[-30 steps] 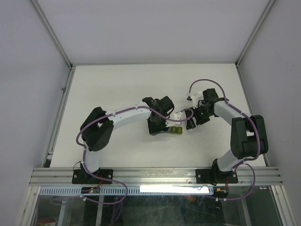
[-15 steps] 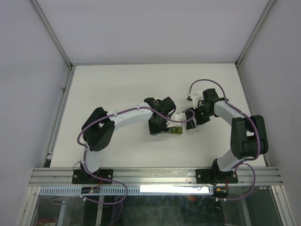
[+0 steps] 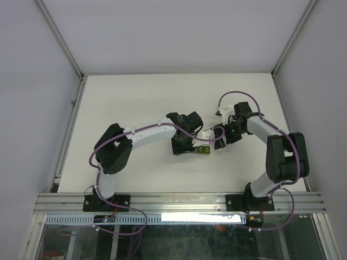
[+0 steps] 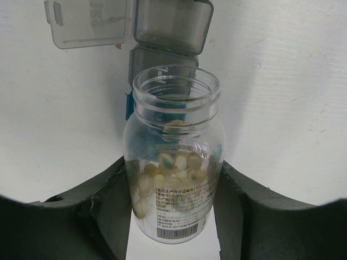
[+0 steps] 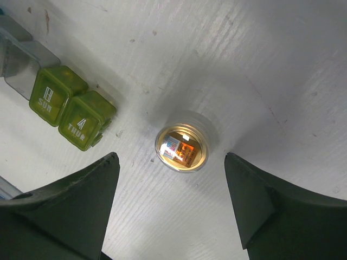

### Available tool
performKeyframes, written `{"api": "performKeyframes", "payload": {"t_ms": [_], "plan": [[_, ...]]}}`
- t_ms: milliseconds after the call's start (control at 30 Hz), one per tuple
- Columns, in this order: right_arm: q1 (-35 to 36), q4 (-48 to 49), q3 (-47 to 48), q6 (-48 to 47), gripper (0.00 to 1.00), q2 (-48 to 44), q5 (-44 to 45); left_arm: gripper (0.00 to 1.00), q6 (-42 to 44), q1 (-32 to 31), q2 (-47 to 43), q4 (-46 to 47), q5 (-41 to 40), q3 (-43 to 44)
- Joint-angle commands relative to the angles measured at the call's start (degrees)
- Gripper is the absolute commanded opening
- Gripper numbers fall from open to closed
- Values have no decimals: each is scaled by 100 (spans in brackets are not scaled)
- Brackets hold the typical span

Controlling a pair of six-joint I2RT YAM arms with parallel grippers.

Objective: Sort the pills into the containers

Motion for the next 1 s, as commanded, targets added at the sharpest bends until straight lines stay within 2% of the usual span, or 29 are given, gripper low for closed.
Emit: {"api": "performKeyframes", "payload": {"t_ms": [0,233,433,967], "plan": [[-23,20,217,-65,81,-148,-105,0,-98,-100,40,-146,-111,409],[-23,0,236,-63,82,-129,-135,0,17,-107,-26,8,-210,333],[-28,-3,222,-70,83,-139,-129,0,-115,-172,144,-288,-225,530],[-28,-21,238,-82,84,-128,-170,0,-134,-238,198,-295,-315,610]]}}
